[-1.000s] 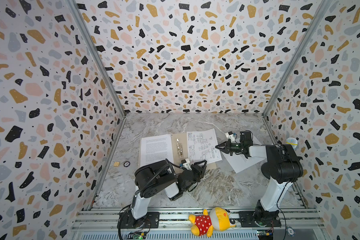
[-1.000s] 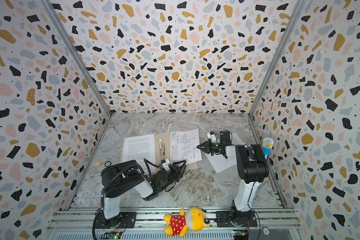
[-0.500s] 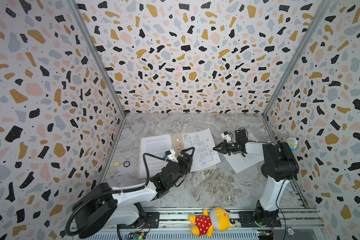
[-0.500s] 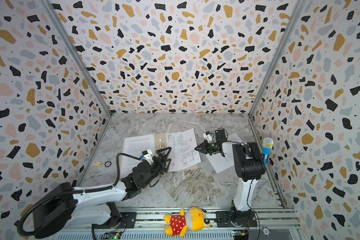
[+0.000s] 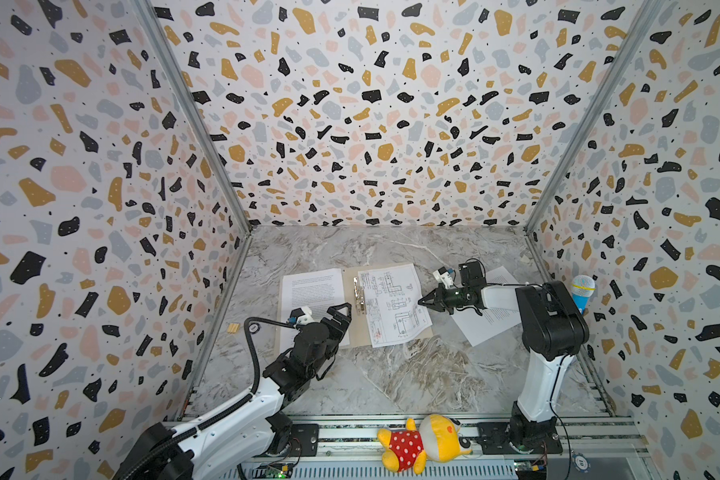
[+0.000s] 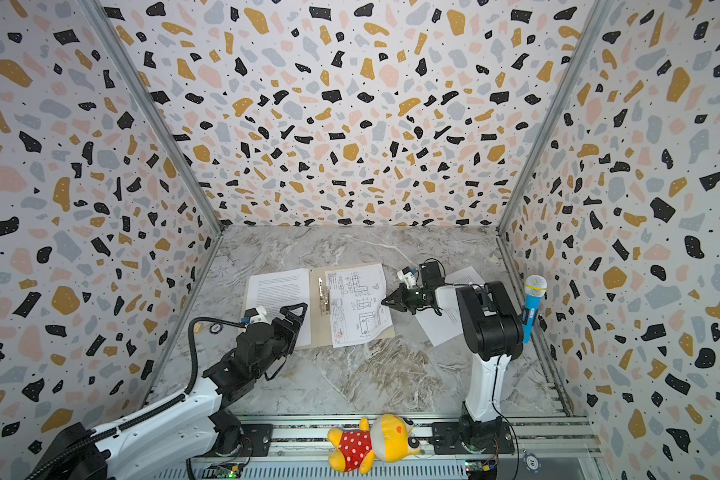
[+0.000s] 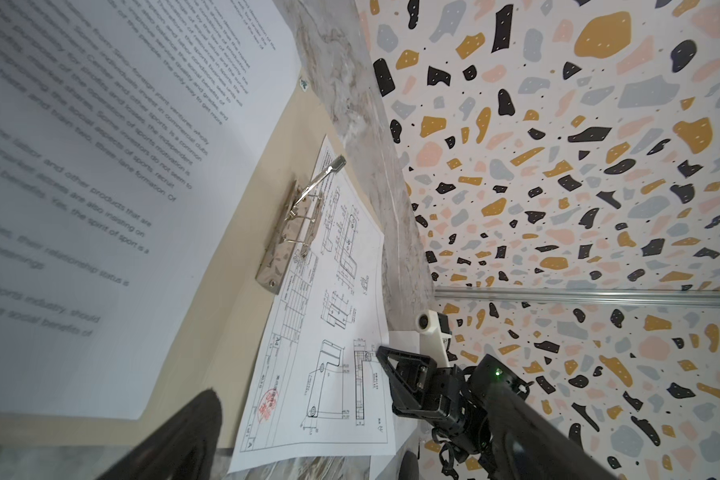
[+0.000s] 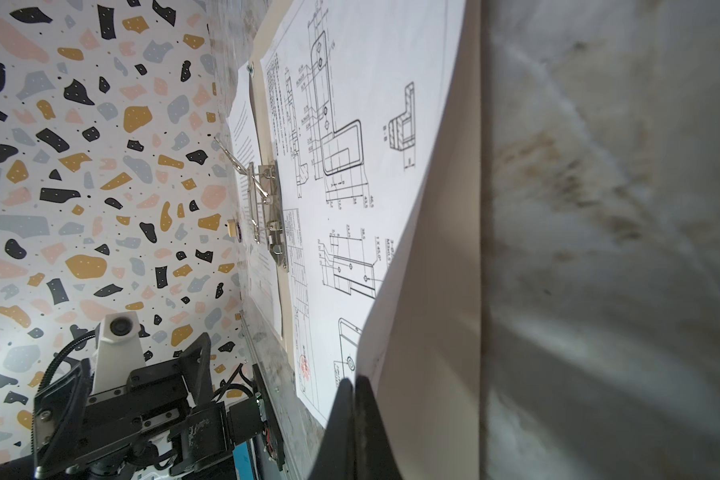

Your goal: Put the files into the folder

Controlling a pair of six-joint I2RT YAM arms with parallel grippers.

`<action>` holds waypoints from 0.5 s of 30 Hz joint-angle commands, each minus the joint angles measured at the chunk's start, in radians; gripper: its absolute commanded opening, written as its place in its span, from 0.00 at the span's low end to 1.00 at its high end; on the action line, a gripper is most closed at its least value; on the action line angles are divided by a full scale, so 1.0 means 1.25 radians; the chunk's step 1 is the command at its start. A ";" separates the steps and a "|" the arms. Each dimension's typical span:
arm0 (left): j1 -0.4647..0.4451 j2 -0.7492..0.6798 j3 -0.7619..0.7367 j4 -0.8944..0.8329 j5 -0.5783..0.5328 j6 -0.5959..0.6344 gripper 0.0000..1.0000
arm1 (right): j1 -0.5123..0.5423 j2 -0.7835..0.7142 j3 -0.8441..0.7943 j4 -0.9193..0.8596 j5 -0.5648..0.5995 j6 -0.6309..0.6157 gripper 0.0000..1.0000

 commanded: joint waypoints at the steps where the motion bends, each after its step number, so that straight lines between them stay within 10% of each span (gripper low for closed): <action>1: 0.007 0.004 -0.002 0.003 0.021 0.032 1.00 | -0.016 -0.056 -0.001 -0.002 0.017 0.011 0.00; 15: 0.014 0.024 -0.037 0.069 0.044 0.008 1.00 | -0.005 -0.052 0.195 0.073 -0.048 0.290 0.00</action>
